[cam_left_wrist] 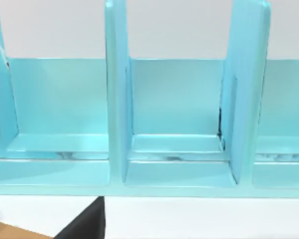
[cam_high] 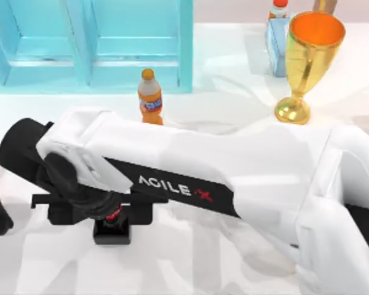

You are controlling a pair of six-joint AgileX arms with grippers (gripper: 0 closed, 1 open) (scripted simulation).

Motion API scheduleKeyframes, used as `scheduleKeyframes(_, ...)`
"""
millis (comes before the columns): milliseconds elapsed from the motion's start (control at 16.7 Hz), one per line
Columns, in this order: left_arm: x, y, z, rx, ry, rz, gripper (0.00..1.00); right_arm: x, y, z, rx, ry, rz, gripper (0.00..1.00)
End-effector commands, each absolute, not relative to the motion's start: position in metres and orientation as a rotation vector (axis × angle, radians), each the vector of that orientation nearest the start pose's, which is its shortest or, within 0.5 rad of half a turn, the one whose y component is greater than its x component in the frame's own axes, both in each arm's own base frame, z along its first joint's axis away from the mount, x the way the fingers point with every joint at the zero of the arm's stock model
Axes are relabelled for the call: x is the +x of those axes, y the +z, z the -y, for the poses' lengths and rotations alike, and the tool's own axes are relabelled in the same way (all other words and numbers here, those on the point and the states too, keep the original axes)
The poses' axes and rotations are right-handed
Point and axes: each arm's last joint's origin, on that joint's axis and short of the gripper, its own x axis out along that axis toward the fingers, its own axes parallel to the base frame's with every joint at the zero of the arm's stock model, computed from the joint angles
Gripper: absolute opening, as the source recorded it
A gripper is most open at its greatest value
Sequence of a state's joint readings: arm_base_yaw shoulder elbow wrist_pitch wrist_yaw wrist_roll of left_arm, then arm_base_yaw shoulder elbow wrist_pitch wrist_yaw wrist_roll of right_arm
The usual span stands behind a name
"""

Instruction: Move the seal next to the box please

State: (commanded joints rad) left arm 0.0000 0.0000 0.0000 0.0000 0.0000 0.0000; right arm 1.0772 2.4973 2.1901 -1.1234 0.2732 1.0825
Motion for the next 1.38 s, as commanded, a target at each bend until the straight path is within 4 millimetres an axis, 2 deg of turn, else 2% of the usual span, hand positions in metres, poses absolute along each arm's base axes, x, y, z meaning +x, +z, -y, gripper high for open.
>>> scheduleKeyframes(360, 0.106, 0.16, 0.001, 0.0, 0.0, 0.0, 1.0, 0.24, 0.145, -0.442, 0.007, -0.008, -1.27, 0.02)
scheduleKeyframes(960, 0.106, 0.16, 0.001, 0.0, 0.0, 0.0, 1.0, 0.238, 0.146, -0.442, 0.006, -0.007, -1.27, 0.0)
scheduleKeyframes(1080, 0.106, 0.16, 0.001, 0.0, 0.0, 0.0, 1.0, 0.239, 0.154, -0.443, 0.009, -0.011, -1.268, 0.0)
scheduleKeyframes(1380, 0.106, 0.16, 0.001, 0.0, 0.0, 0.0, 1.0, 0.239, 0.19, -0.443, 0.008, -0.008, -1.269, 0.0)
